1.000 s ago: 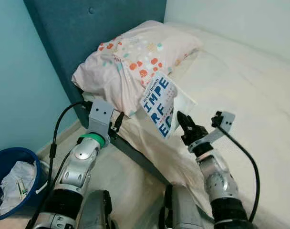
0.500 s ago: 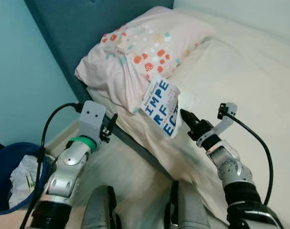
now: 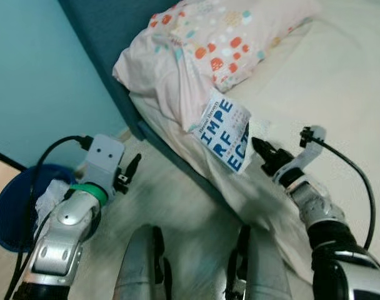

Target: Clean up the room

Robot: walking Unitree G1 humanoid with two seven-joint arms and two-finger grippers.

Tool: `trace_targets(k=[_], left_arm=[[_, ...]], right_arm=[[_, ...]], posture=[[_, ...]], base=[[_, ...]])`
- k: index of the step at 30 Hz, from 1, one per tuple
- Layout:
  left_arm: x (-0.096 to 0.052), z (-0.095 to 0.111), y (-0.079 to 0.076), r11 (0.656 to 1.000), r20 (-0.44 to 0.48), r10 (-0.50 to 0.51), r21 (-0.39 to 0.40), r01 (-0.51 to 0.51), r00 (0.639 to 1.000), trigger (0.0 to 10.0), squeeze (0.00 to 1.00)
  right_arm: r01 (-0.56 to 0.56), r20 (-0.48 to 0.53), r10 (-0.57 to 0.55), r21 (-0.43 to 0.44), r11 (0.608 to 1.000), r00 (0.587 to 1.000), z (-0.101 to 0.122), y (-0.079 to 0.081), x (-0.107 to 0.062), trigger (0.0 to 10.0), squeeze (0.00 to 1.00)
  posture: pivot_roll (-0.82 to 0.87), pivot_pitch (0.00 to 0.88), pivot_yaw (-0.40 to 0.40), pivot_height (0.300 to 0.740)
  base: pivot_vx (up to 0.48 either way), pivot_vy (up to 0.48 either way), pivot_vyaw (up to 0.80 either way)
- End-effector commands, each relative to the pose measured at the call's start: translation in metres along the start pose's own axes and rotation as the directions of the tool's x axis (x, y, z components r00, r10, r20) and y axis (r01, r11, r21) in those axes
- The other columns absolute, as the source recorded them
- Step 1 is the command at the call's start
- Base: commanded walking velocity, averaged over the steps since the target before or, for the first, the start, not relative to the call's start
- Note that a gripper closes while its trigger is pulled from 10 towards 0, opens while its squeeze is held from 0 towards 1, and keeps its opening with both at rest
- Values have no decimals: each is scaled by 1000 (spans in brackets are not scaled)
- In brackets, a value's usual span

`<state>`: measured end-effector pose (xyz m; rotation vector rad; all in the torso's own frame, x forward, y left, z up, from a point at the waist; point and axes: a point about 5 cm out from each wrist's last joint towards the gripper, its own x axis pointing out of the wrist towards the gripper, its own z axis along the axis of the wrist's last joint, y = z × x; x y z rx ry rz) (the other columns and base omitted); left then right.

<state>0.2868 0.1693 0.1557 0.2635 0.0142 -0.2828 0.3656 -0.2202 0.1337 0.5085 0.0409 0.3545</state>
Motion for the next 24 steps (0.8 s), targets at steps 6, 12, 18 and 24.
trace_targets(k=[6, 12, 18, 24], left_arm=[[-14, -8, 7, 1000, -67, 9, 6, -9, 998, 10000, 0], [-14, -6, 6, 1000, -83, -8, 6, 8, 997, 10000, 0], [-13, -5, 7, 1000, -95, -15, 10, 16, 995, 10000, 0], [-12, -5, 6, 1000, -99, -15, 8, 16, 995, 10000, 0]], right_arm=[[64, -13, -64, -9, 998, 998, -5, -9, -5, 10000, 0], [140, 36, -139, -24, 990, 990, -5, -20, -14, 10000, 0], [189, 72, -186, -39, 981, 980, 4, -31, -22, 10000, 0], [235, 126, -226, -61, 970, 966, 25, -40, -27, 10000, 0]], posture=[[221, 365, 218, 609], [217, 360, 239, 609], [213, 352, 245, 609], [204, 344, 238, 609]], base=[[0, 0, 0], [0, 0, 0], [0, 0, 0], [0, 0, 0]])
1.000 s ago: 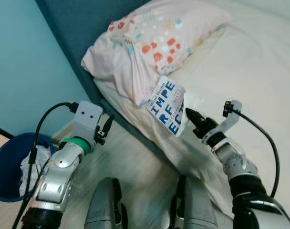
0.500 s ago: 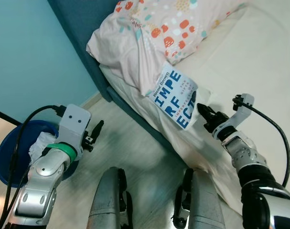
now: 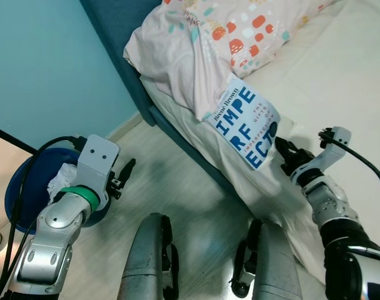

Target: Clean up the room

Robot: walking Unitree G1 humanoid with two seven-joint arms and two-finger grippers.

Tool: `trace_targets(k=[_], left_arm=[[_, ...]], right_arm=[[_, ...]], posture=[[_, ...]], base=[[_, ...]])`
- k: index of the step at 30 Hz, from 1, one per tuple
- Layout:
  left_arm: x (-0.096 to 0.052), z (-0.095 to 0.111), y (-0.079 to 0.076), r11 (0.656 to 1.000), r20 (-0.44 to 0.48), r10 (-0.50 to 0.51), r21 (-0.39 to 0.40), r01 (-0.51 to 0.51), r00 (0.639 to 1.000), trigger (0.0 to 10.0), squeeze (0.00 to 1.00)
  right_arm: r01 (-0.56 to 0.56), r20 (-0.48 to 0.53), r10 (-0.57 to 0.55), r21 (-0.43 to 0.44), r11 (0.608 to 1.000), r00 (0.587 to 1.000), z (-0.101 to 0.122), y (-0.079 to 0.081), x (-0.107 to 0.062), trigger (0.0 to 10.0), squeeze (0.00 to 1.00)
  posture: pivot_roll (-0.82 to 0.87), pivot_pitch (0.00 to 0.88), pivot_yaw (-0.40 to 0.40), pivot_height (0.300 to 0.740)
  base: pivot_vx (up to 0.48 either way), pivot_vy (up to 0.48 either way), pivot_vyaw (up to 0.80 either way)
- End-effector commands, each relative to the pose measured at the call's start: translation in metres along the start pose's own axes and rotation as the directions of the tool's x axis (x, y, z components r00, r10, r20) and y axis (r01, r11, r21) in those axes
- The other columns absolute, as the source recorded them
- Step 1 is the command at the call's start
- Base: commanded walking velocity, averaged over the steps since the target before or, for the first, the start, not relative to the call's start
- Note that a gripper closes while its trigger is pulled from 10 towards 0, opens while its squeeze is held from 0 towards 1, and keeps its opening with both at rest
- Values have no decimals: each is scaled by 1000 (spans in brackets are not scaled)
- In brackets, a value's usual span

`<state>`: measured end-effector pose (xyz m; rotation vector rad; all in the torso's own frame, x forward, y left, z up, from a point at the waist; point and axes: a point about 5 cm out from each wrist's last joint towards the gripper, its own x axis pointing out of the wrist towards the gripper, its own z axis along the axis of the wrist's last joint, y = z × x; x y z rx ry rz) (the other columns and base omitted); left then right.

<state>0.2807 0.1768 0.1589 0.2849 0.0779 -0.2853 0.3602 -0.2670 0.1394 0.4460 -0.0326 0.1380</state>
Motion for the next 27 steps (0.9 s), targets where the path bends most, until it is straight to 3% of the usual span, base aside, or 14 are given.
trace_targets(k=[1, 13, 14, 15, 16, 19, 20, 27], left_arm=[[-4, -7, 0, 1000, -34, -5, -4, 5, 999, 10000, 0], [-1, -7, -2, 1000, -35, -9, -9, 8, 999, 10000, 0], [0, -7, -2, 1000, -34, -9, -9, 8, 999, 10000, 0], [0, -7, -2, 1000, -34, -9, -9, 8, 999, 10000, 0], [1, -6, -2, 1000, -33, -8, -9, 8, 999, 10000, 0], [2, -6, -2, 1000, -32, -6, -9, 6, 999, 10000, 0], [2, -7, -1, 1000, -32, -5, -9, 5, 999, 10000, 0], [4, -7, -2, 1000, -30, -4, -9, 4, 1000, 10000, 0]], right_arm=[[44, 4, -44, -9, 999, 999, -1, -9, -5, 10000, 0], [46, -31, -48, -69, 997, 998, 2, -13, -7, 10000, 0], [40, -46, -44, -82, 996, 998, 1, -13, -7, 10000, 102], [40, -46, -44, -82, 996, 998, 1, -13, -7, 10000, 102], [45, -51, -50, -95, 995, 997, 1, -14, -7, 10000, 533], [55, -45, -60, -102, 993, 997, 3, -14, -7, 10000, 533], [73, -26, -76, -107, 992, 997, 6, -15, -6, 10000, 1000], [166, 73, -157, -137, 976, 985, 24, -19, -4, 10000, 1000]], posture=[[204, 344, 238, 609], [191, 332, 232, 609], [192, 329, 231, 609], [192, 329, 231, 609], [192, 325, 229, 609], [192, 320, 228, 609], [190, 317, 227, 609], [186, 299, 224, 609]], base=[[0, 0, 0], [0, 0, 0], [0, 0, 0], [0, 0, 0], [0, 0, 0], [0, 0, 0], [0, 0, 0], [0, 0, 0]])
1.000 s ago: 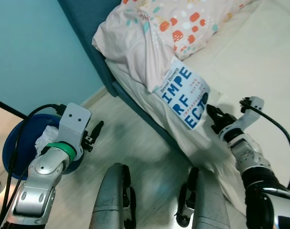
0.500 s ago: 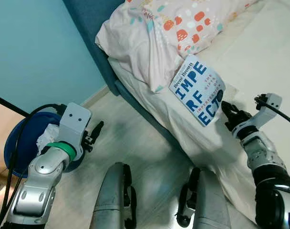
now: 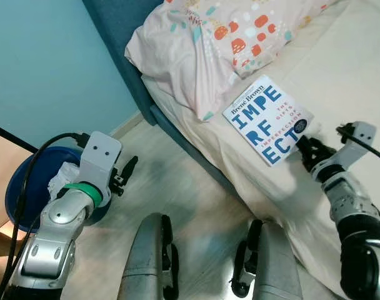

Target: Clean up the room

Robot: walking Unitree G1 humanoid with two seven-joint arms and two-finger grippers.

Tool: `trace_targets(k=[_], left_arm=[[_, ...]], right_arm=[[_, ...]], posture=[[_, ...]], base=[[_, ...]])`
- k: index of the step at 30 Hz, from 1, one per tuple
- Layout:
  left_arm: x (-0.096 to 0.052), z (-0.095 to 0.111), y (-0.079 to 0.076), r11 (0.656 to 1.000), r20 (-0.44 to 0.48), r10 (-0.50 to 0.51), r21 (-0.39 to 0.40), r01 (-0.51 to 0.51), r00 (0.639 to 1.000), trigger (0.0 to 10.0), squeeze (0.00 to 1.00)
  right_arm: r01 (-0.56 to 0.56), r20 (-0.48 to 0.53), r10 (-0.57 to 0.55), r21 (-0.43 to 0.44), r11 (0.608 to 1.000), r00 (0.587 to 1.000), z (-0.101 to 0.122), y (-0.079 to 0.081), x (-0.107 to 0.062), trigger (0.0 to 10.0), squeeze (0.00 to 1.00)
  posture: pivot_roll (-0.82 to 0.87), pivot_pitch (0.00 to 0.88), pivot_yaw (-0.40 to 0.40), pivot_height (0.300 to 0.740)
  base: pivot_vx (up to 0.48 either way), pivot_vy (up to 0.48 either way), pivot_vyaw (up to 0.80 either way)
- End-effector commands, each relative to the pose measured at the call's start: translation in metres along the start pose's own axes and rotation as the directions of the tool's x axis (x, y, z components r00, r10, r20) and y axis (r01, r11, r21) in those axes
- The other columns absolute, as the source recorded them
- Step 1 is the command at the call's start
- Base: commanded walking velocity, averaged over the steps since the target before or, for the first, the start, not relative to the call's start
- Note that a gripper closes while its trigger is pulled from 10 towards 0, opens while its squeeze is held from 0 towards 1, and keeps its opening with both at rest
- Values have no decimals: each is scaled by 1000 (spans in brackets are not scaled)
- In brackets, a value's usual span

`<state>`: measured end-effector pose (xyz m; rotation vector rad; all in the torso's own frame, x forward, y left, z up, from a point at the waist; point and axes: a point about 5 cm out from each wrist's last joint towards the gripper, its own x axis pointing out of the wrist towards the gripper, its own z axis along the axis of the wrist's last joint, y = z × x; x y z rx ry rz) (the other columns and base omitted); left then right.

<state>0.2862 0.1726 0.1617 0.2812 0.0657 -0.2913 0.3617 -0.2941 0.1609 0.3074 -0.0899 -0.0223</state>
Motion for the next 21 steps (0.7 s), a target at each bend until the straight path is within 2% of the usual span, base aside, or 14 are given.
trace_targets(k=[1, 2, 9, 14, 16, 17, 19, 21], left_arm=[[-2, -12, -1, 1000, -42, 0, -8, 0, 999, 10000, 0], [-1, -12, -1, 1000, -40, 0, -9, -1, 999, 10000, 0], [4, -13, -3, 1000, -35, 3, -13, -4, 999, 10000, 0], [6, -14, -5, 1000, -31, 6, -16, -7, 1000, 10000, 0], [9, -14, -6, 1000, -25, 10, -20, -10, 1000, 10000, 0], [9, -14, -6, 1000, -25, 10, -20, -10, 1000, 10000, 0], [10, -15, -8, 1000, -21, 9, -22, -9, 1000, 10000, 0], [10, -15, -8, 1000, -21, 9, -22, -9, 1000, 10000, 0]], right_arm=[[47, 8, -47, -6, 999, 999, -3, -6, -3, 10000, 749], [76, 42, -75, -10, 997, 996, 4, -9, -3, 10000, 0], [130, 112, -126, -29, 991, 986, 19, -16, -3, 10000, 0], [125, 137, -115, -63, 990, 984, 22, -13, -2, 10000, 0], [38, 164, -19, -114, 993, 986, 19, 6, 3, 10000, 0], [38, 164, -19, -114, 993, 986, 19, 6, 3, 10000, 0], [-140, 202, 165, -132, 981, 965, 9, 40, 2, 10000, 0], [-140, 202, 165, -132, 981, 965, 9, 40, 2, 10000, 0]], posture=[[182, 291, 222, 609], [177, 279, 217, 609], [164, 252, 203, 609], [159, 237, 192, 609], [153, 230, 187, 609], [153, 230, 187, 609], [145, 232, 186, 609], [145, 232, 186, 609]], base=[[0, 0, 0], [0, 0, 0], [0, 0, 0], [0, 0, 0], [0, 0, 0], [0, 0, 0], [0, 0, 0], [0, 0, 0]])
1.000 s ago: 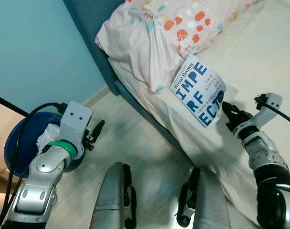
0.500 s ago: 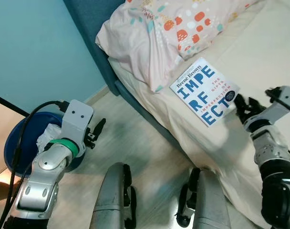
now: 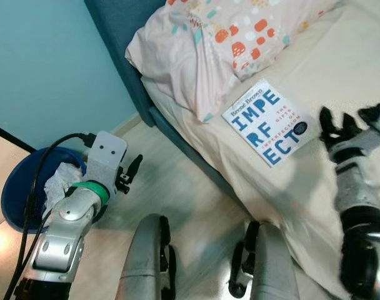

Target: Clean up the room

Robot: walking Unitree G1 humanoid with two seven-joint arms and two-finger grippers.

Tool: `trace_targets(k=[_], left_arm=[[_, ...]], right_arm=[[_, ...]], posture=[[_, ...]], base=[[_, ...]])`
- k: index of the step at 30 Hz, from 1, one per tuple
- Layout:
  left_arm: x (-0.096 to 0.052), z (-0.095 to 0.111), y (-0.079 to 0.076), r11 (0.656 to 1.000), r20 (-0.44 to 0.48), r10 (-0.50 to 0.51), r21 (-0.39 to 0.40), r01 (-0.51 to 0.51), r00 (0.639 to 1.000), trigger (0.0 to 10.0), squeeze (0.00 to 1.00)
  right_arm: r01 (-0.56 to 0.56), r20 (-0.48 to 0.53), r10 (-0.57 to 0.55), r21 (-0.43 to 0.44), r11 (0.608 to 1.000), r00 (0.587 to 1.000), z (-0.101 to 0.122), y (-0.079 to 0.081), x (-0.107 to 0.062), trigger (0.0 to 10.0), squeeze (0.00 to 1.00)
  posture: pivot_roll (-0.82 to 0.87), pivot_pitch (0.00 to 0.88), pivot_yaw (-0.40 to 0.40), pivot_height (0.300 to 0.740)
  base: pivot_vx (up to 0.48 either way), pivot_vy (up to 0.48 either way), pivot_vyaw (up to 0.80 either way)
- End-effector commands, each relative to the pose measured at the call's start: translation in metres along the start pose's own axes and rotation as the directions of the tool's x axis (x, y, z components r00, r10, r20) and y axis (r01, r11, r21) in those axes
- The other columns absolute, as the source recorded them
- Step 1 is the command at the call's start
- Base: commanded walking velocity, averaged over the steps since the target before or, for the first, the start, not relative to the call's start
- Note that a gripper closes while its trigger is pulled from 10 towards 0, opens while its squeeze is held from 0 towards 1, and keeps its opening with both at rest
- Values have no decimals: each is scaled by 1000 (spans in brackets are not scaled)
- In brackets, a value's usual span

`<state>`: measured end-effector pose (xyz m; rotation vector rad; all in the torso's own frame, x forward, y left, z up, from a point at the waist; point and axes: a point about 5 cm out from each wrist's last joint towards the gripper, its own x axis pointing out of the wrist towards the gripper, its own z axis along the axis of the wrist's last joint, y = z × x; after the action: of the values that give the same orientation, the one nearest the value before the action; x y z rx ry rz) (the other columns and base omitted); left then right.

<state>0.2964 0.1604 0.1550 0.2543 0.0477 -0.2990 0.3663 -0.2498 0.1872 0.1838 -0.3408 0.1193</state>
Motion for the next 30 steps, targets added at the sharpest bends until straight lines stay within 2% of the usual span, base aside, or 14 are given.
trace_targets(k=[1, 2, 4, 5, 7, 8, 9, 10, 11, 12, 14, 16, 23, 30], left_arm=[[-4, -12, 1, 1000, -43, 13, 0, -13, 999, 10000, 0], [-4, -12, 1, 1000, -43, 13, 0, -13, 999, 10000, 0], [-4, -14, -1, 1000, -44, 9, -2, -9, 999, 10000, 0], [-4, -14, -1, 1000, -44, 9, -2, -9, 999, 10000, 0], [-4, -14, -3, 1000, -43, 8, -4, -8, 999, 10000, 0], [-4, -14, -3, 1000, -43, 8, -4, -8, 999, 10000, 0], [-4, -15, -2, 1000, -45, 8, -5, -8, 999, 10000, 0], [-4, -15, -2, 1000, -45, 8, -5, -8, 999, 10000, 0], [-5, -16, -2, 1000, -46, 9, -6, -9, 999, 10000, 0], [-5, -16, -2, 1000, -46, 9, -6, -9, 999, 10000, 0], [-7, -17, -1, 1000, -49, 12, -7, -12, 999, 10000, 0], [-7, -17, -1, 1000, -49, 13, -7, -13, 999, 10000, 0], [-7, -17, -2, 1000, -51, 14, -7, -15, 999, 10000, 0], [-7, -17, -1, 1000, -53, 15, -6, -16, 998, 10000, 0]], right_arm=[[-71, 4, 71, 21, 997, 997, -7, 12, -7, 10000, 0], [-71, 4, 71, 21, 997, 997, -7, 12, -7, 10000, 0], [-265, -44, 268, 65, 962, 962, -28, 56, -21, 10000, 0], [-265, -44, 268, 65, 962, 962, -28, 56, -21, 10000, 0], [-319, -125, 328, 89, 944, 936, -50, 76, -33, 10000, 0], [-319, -125, 328, 89, 944, 936, -50, 76, -33, 10000, 0], [-306, -196, 319, 98, 947, 927, -68, 80, -40, 10000, 0], [-306, -196, 319, 98, 947, 927, -68, 80, -40, 10000, 0], [-295, -250, 314, 109, 949, 916, -81, 82, -46, 10000, 0], [-295, -250, 314, 109, 949, 916, -81, 82, -46, 10000, 0], [-252, -334, 277, 117, 961, 901, -99, 81, -55, 10000, 0], [-228, -353, 251, 104, 968, 902, -102, 78, -57, 10000, 0], [-160, -402, 172, 63, 985, 900, -100, 67, -56, 10000, 0], [-116, -403, 119, 32, 993, 908, -99, 57, -54, 10000, 0]], posture=[[141, 234, 187, 609], [141, 234, 187, 609], [135, 243, 183, 609], [135, 243, 183, 609], [137, 251, 180, 609], [137, 251, 180, 609], [140, 258, 179, 609], [140, 258, 179, 609], [142, 263, 179, 609], [142, 263, 179, 609], [146, 268, 178, 609], [146, 268, 178, 609], [154, 286, 181, 609], [154, 294, 183, 609]], base=[[0, 0, 0], [0, 0, 0], [0, 0, 0], [0, 0, 0], [0, 0, 0], [0, 0, 0], [0, 0, 0], [0, 0, 0], [0, 0, 0], [0, 0, 0], [0, 0, 0], [0, 0, 0], [0, 0, 0], [0, 0, 0]])
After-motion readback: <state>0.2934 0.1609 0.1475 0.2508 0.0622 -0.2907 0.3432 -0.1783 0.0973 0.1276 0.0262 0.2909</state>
